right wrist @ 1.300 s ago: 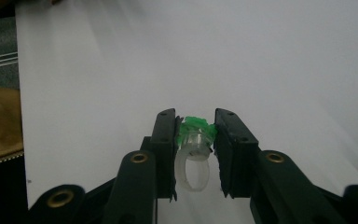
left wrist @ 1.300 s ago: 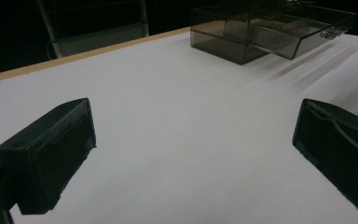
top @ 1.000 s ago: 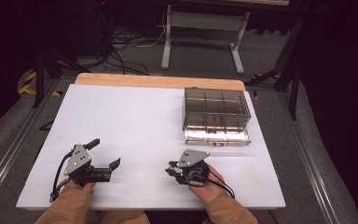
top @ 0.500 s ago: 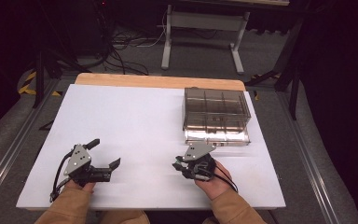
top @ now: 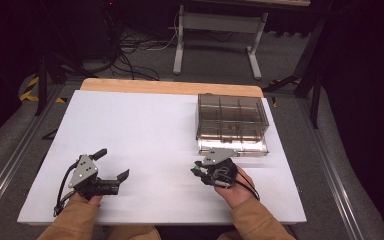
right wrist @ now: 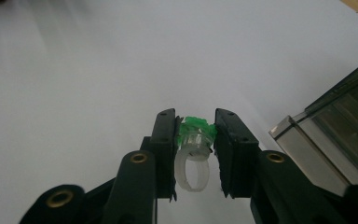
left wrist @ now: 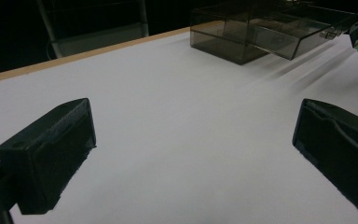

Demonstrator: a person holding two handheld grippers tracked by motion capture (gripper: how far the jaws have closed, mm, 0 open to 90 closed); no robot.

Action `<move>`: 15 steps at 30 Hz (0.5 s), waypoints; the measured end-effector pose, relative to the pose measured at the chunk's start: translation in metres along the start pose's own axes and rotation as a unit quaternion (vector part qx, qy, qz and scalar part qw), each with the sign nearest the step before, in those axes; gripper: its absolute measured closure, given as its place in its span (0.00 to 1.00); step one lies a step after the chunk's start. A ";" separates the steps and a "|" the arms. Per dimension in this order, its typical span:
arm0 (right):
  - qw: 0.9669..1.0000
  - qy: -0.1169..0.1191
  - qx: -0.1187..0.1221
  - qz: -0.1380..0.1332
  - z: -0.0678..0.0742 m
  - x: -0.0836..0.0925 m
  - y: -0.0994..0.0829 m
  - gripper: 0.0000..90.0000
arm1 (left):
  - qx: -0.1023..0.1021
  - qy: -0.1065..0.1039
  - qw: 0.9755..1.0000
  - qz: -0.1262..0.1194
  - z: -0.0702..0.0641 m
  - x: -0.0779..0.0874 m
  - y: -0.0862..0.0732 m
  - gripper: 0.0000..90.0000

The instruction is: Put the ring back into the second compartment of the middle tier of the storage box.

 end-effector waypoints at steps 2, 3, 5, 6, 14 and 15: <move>1.000 -0.003 -0.002 -0.001 -0.004 0.002 0.001 0.78 | 0.000 0.000 1.000 0.000 0.000 0.000 0.000 0.00; 1.000 -0.005 -0.002 -0.003 -0.005 0.003 0.002 0.78 | 0.001 0.000 1.000 -0.001 0.000 0.000 0.000 0.00; 1.000 -0.010 -0.001 -0.002 -0.009 0.005 0.002 0.77 | -0.001 0.001 1.000 -0.001 0.000 0.000 0.000 0.00; 1.000 -0.012 -0.002 -0.003 -0.010 0.005 0.002 0.77 | -0.002 0.001 1.000 0.000 0.000 0.000 0.000 0.00; 1.000 -0.022 -0.008 -0.001 -0.022 0.009 0.002 0.78 | 0.000 0.000 1.000 0.000 0.000 0.000 0.000 0.00; 1.000 -0.023 -0.010 0.000 -0.024 0.009 0.002 0.78 | 0.000 0.000 1.000 0.000 0.000 0.000 0.000 0.00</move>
Point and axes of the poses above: each handheld gripper's, and its own axes: x roughly backward along the jaws, y roughly out of its top, z roughly to its left, the point moved 8 cm from there along -x, roughly forward along the jaws, and after that the axes turned 8 degrees about -y, right-handed, at the moved point
